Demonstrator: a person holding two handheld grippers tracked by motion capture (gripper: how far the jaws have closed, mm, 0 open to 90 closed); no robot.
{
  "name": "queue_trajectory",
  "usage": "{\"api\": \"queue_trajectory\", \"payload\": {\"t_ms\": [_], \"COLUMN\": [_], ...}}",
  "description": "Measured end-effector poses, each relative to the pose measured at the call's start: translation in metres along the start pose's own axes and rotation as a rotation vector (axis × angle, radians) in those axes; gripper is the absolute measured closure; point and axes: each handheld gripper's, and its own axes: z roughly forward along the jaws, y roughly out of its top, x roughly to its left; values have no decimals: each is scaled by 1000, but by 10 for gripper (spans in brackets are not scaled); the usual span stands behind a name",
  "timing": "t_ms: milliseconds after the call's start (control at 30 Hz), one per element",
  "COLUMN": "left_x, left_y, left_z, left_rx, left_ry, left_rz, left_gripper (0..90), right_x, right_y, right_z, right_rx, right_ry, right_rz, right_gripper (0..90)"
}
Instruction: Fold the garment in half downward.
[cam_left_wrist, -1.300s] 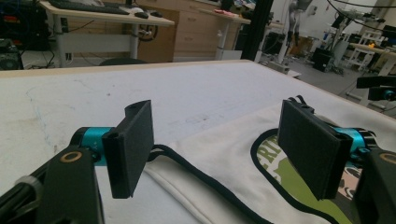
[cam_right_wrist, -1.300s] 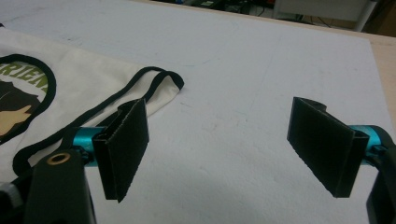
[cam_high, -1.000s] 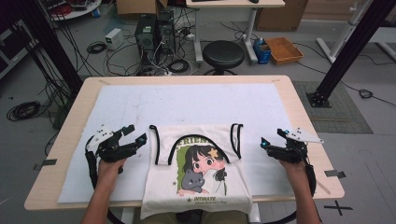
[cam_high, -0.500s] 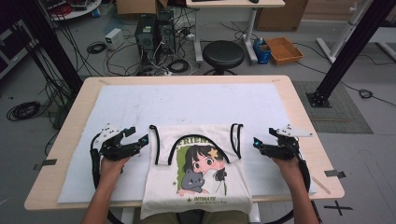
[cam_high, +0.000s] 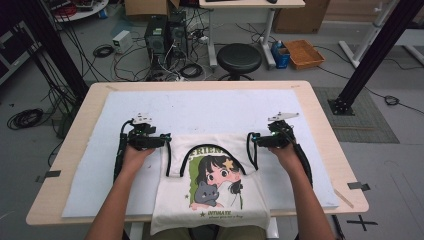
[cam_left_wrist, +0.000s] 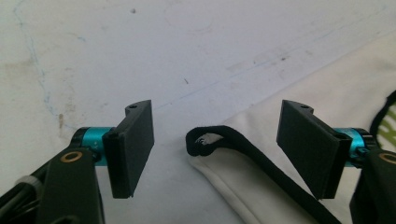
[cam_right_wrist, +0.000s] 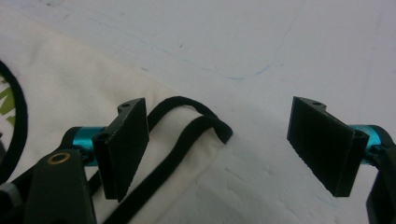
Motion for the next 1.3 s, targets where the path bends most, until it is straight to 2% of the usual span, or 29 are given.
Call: {"api": "queue_trajectory", "payload": {"t_ms": [67, 100, 167, 200, 233, 267, 300, 333, 367, 400, 467, 500, 533, 600, 633, 733, 800, 833, 867, 967, 1100, 1167, 1233, 1267, 1300], "left_x": [-1, 0, 0, 0, -1, -3, -5, -7, -7, -7, -7, -7, -8, -6, -4, -1, -3, -3, -6, -13, -19, -22, -24, -29, -32], "left_y": [-2, -3, -5, -5, -5, -6, -6, -6, -6, -7, -8, -8, -8, -10, -11, -12, -15, -15, -19, -23, -33, -39, -42, -49, -51], "left_z": [5, 7, 9, 9, 9, 8, 8, 8, 8, 7, 6, 6, 5, -2, -5, -16, -23, -23, -32, -47, -64, -70, -73, -79, -82], "left_rx": [21, 36, 53, 53, 55, 54, 49, 51, 51, 50, 42, 42, 36, -32, -67, -163, -218, -218, -277, -325, -348, -353, -349, -340, -333], "left_ry": [4, 2, -11, -11, -34, -55, -67, -75, -75, -80, -76, -76, -73, -81, -86, -114, -148, -148, -194, -230, -256, -280, -294, -323, -332], "left_rz": [13, 24, 35, 35, 61, 93, 114, 124, 124, 112, 110, 110, 109, 52, 22, -19, -19, -19, -12, 36, 56, 48, 46, 64, 73], "left_gripper": [342, 350, 422, 446, 489, 594, 671, 733, 758, 773, 787, 791, 794, 795, 794, 795, 794, 794, 793, 793, 793, 793, 793, 793, 793], "right_x": [1, 3, 5, 7, 8, 9, 9, 11, 11, 15, 21, 21, 26, 28, 28, 26, 25, 26, 27, 35, 42, 45, 48, 50, 51], "right_y": [4, 5, 6, 6, 6, 6, 6, 7, 7, 8, 9, 9, 10, 10, 10, 8, 7, 6, 5, -4, -19, -26, -33, -36, -38], "right_z": [13, 18, 28, 32, 35, 37, 37, 37, 37, 35, 33, 33, 33, 31, 30, 21, 15, 12, 8, -5, -27, -37, -45, -50, -54], "right_rx": [37, 54, 79, 90, 98, 91, 91, 90, 90, 95, 102, 102, 106, 96, 68, -14, -51, -66, -84, -125, -198, -218, -244, -250, -260], "right_ry": [11, 10, 14, 16, 22, 32, 40, 53, 53, 93, 118, 118, 98, 56, 34, -24, -25, -25, -19, -4, 31, 54, 96, 117, 140], "right_rz": [19, 19, 14, 9, -3, 2, -13, -31, -31, -80, -124, -124, -165, -199, -216, -216, -202, -206, -227, -260, -276, -278, -279, -280, -286], "right_gripper": [206, 207, 214, 251, 269, 321, 372, 465, 465, 682, 821, 821, 844, 849, 850, 850, 850, 850, 849, 848, 848, 848, 848, 848, 848]}}
